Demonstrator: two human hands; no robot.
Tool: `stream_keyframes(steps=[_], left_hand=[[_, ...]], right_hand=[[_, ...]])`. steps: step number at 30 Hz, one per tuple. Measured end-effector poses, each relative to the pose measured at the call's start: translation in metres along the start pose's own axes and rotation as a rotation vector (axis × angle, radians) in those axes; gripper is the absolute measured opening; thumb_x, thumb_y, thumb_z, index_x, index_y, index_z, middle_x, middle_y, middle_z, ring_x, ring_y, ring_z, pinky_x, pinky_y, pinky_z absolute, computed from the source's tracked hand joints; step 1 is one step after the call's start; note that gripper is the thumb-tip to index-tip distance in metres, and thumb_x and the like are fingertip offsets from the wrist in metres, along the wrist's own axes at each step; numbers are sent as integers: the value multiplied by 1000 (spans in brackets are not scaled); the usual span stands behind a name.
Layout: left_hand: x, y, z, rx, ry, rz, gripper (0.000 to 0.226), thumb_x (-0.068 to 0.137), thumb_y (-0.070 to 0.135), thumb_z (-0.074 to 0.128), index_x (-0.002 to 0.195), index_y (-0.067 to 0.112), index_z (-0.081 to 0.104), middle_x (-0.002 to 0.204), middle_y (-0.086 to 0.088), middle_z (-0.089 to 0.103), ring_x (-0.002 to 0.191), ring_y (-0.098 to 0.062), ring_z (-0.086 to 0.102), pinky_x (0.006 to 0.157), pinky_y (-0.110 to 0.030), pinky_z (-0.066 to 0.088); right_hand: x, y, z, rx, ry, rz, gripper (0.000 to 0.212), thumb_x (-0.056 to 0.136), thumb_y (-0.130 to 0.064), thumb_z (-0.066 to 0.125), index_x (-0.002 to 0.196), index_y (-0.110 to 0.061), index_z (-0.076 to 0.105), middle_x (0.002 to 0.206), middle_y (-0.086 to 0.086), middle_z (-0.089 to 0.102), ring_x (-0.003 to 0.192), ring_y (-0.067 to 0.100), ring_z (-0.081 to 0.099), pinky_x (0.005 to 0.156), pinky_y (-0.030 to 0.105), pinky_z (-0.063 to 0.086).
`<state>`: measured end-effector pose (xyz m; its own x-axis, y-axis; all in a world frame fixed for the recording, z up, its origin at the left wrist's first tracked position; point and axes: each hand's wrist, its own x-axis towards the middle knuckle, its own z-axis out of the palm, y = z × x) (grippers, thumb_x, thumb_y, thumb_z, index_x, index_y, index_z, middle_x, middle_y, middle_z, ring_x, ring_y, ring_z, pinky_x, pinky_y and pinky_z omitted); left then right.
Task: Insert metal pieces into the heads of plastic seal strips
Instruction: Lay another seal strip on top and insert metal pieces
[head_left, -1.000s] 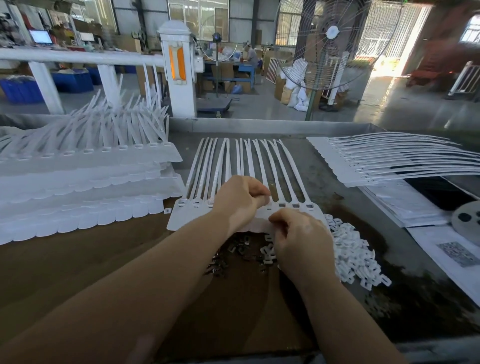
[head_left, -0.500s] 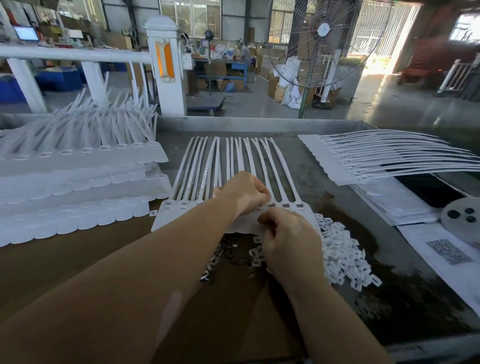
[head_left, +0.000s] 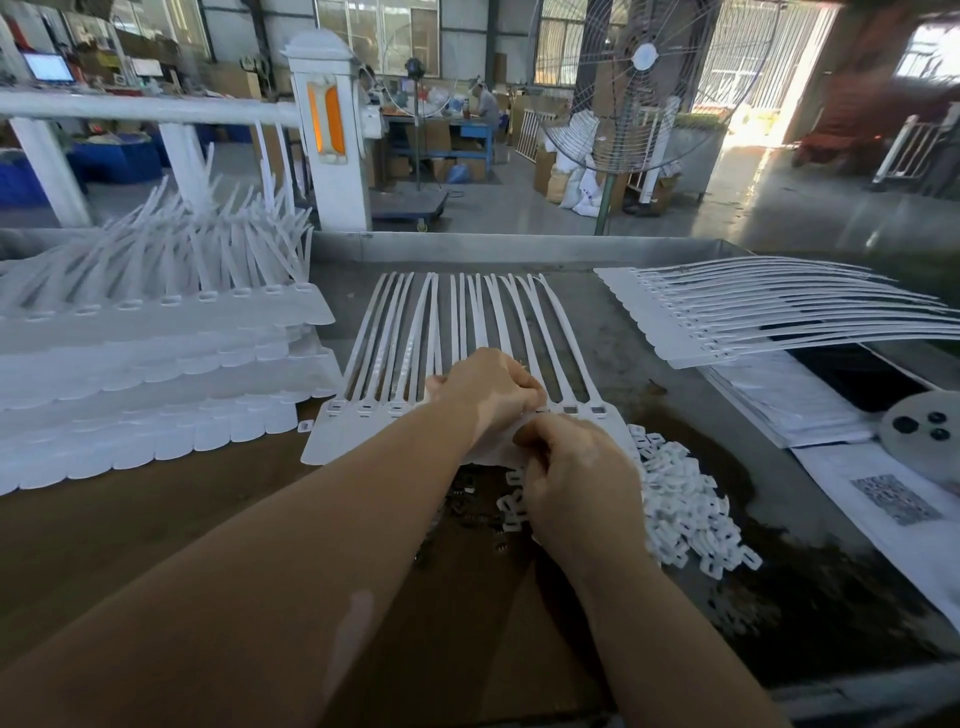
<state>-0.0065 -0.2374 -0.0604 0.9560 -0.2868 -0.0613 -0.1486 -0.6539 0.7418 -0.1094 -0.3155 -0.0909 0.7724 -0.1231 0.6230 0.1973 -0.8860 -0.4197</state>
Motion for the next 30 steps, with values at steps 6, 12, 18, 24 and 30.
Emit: stream_keyframes(steps=[6,12,18,24,30], left_hand=[[2,0,0,2,7,-27,15,79,26,70,65,32,68,81,22,59,102,-11,54,105,-36,29],[4,2,-2,-94,-33,-46,20,74,20,75,57,29,69,91,8,69,104,-20,60,103,-43,39],[5,-2,-3,-180,-57,-71,21,76,19,74,57,27,70,87,8,70,101,-21,61,101,-44,40],[7,-4,2,-143,-42,-54,20,75,21,75,57,27,69,78,17,65,103,-17,59,104,-44,36],[9,-4,2,-91,9,-57,17,74,29,77,76,23,62,87,5,64,97,-19,59,101,-43,40]], right_hand=[[0,-1,1,-5,7,3,12,71,5,63,74,-6,66,69,5,65,66,25,59,59,34,49],[0,-1,1,9,26,8,15,68,7,63,72,-6,66,69,4,65,66,24,59,60,31,45],[0,-1,0,8,22,11,14,68,7,64,72,-6,66,70,4,65,66,24,58,61,29,44],[0,-1,-1,6,-1,26,14,71,5,63,75,-7,67,72,4,65,69,22,58,63,28,43],[0,-2,-1,14,-32,38,12,75,3,61,80,-7,68,78,5,67,74,23,59,67,33,48]])
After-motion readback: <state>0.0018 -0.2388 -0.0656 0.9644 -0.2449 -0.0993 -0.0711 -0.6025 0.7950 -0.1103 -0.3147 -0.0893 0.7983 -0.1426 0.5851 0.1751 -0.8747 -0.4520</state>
